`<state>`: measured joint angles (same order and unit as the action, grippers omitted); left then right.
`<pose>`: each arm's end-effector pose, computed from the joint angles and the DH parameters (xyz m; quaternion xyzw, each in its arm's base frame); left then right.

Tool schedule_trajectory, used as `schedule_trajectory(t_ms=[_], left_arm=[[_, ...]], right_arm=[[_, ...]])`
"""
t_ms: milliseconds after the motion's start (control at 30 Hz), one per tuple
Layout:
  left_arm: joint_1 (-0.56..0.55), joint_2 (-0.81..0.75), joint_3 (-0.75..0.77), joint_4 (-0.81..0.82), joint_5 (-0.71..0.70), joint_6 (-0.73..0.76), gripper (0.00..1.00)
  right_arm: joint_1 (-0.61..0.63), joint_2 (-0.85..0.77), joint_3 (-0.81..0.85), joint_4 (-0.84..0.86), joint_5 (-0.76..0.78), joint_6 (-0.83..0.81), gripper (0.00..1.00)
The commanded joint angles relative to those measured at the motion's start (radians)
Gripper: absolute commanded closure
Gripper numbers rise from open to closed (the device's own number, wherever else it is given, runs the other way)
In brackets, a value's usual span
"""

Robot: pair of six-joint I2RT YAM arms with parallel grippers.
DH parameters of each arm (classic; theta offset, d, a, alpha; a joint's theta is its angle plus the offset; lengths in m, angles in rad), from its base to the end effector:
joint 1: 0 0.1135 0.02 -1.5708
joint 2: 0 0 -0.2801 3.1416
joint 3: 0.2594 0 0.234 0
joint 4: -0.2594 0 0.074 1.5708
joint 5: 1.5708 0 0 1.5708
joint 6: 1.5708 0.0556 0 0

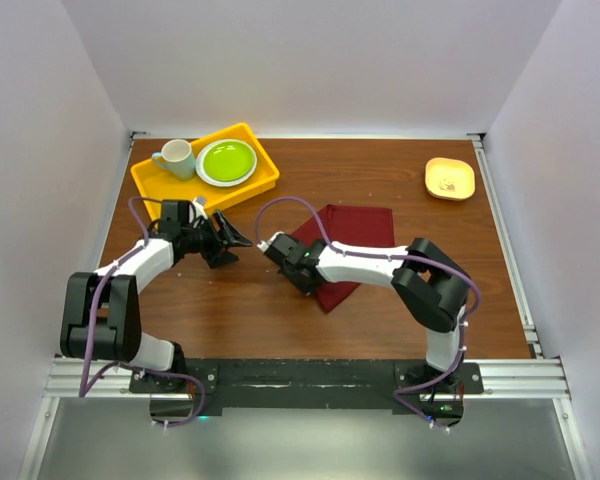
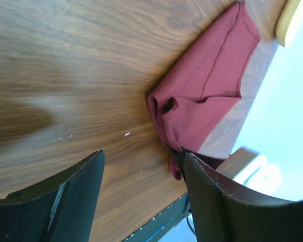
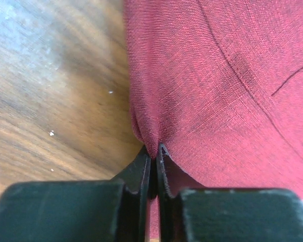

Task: Fold the napkin, place the utensils inside, and roll it up
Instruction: Roll the napkin with the utensil

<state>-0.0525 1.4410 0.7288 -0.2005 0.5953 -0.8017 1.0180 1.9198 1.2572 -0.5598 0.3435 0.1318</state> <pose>0.2656 -0.0452 0.1939 -0.2428 0.8767 -0.3806 0.1662 0.2124 0.3086 0.1661 -0.3893 0.8894 -0.0484 0.2348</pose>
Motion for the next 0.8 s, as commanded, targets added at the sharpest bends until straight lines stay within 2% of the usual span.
schedule_trajectory(t_ms=[0, 233, 367, 533, 767], left_arm=[[0.003, 0.03, -0.041, 0.122, 0.101, -0.068, 0.3], [-0.07, 0.088, -0.089, 0.291, 0.143, -0.186, 0.3], [-0.174, 0.127, -0.081, 0.332, 0.123, -0.249, 0.29], [-0.237, 0.157, -0.137, 0.482, 0.089, -0.384, 0.28], [-0.299, 0.236, -0.103, 0.489, 0.032, -0.441, 0.27]], right_arm=[[-0.073, 0.053, -0.076, 0.029, -0.234, 0.031, 1.0], [-0.143, 0.036, -0.062, 0.026, -0.371, 0.017, 1.0], [-0.185, 0.013, -0.064, 0.024, -0.437, 0.023, 1.0], [-0.225, -0.004, -0.07, 0.031, -0.498, 0.025, 1.0], [-0.248, -0.03, -0.079, 0.043, -0.528, 0.037, 1.0]])
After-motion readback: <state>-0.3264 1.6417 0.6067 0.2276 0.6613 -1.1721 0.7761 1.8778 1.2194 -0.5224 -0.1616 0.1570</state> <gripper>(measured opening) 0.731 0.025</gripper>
